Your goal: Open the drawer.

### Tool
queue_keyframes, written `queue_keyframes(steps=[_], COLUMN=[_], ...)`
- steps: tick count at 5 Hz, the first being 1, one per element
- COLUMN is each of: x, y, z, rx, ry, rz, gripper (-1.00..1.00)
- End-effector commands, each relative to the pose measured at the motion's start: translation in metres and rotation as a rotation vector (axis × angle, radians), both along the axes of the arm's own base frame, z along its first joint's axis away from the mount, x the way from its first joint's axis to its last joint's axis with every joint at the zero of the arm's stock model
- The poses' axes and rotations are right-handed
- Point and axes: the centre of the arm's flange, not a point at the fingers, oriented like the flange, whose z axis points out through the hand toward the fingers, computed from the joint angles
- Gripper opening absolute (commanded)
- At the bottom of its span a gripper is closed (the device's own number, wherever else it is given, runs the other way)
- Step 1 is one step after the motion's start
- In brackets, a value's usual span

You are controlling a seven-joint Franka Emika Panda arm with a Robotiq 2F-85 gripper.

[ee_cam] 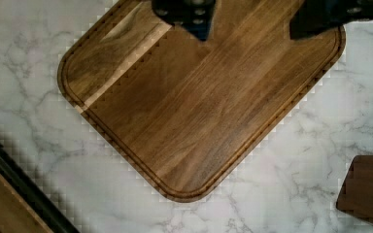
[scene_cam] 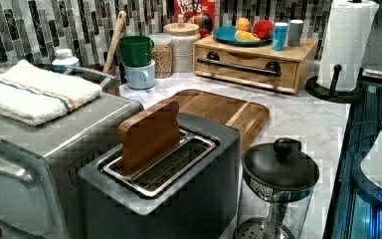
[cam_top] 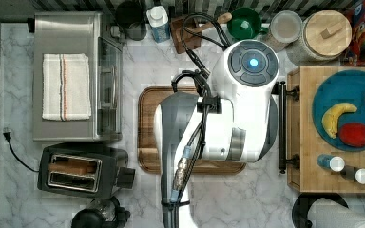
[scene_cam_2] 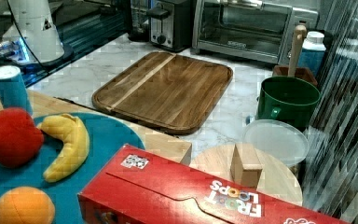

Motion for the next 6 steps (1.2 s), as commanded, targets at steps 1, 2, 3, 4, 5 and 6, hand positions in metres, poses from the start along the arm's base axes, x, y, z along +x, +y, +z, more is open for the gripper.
queue_keyframes(steps=[1, 2, 3, 4, 5, 6], x=[0.0, 0.0, -0.01, -0.022, -0.032, -0.037], y=[-0.002, -0.002, -0.016, -0.036, -0.057, -0.072], z=[0.0, 0.0, -0.019, -0.028, -0.042, -0.056], rx=[0.001, 0.001, 0.038, 0.056, 0.08, 0.07], ry=[-0.003, -0.003, -0.013, -0.009, -0.01, -0.017], rz=[0.003, 0.003, 0.147, 0.297, 0.43, 0.543], gripper=[1.0, 1.0, 1.0, 1.0, 1.0, 1.0])
